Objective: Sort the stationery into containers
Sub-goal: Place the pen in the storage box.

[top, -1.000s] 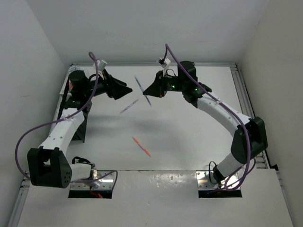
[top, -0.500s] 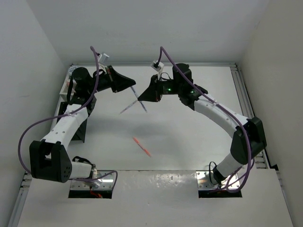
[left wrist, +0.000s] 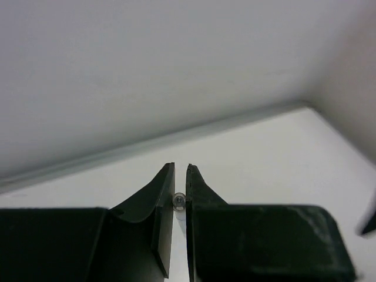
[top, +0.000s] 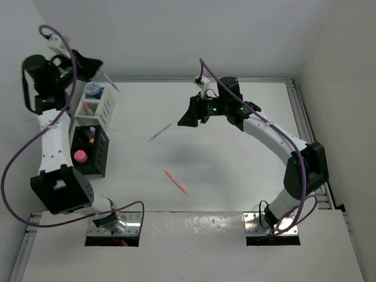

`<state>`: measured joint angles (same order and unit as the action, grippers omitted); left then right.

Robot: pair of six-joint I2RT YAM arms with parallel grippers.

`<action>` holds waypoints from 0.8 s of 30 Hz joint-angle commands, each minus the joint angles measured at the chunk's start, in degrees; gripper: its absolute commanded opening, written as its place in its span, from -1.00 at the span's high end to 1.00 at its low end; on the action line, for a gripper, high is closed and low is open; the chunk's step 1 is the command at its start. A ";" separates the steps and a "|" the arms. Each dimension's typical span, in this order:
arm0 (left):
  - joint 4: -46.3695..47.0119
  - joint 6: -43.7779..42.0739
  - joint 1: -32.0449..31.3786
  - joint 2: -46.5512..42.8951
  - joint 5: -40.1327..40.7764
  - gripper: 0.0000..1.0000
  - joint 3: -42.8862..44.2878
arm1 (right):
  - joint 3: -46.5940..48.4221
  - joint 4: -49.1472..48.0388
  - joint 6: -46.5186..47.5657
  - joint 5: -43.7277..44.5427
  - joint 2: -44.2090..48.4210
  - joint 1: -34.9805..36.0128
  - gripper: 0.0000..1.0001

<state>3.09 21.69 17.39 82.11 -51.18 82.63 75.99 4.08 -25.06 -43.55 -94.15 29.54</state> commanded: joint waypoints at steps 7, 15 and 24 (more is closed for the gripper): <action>-7.75 -20.90 14.68 10.95 16.82 1.00 13.07 | -5.23 16.83 18.29 15.50 -1.21 5.26 -0.13; -6.35 -21.43 15.22 18.26 16.11 1.00 12.13 | -9.10 16.41 16.89 21.05 -5.08 8.87 -0.06; -4.15 -24.07 13.73 17.22 15.23 1.00 2.90 | -12.35 14.21 16.18 22.63 -7.54 11.24 -0.07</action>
<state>-4.12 -0.84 31.77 102.54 -34.98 87.96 64.12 20.82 -9.02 -22.52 -101.10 39.77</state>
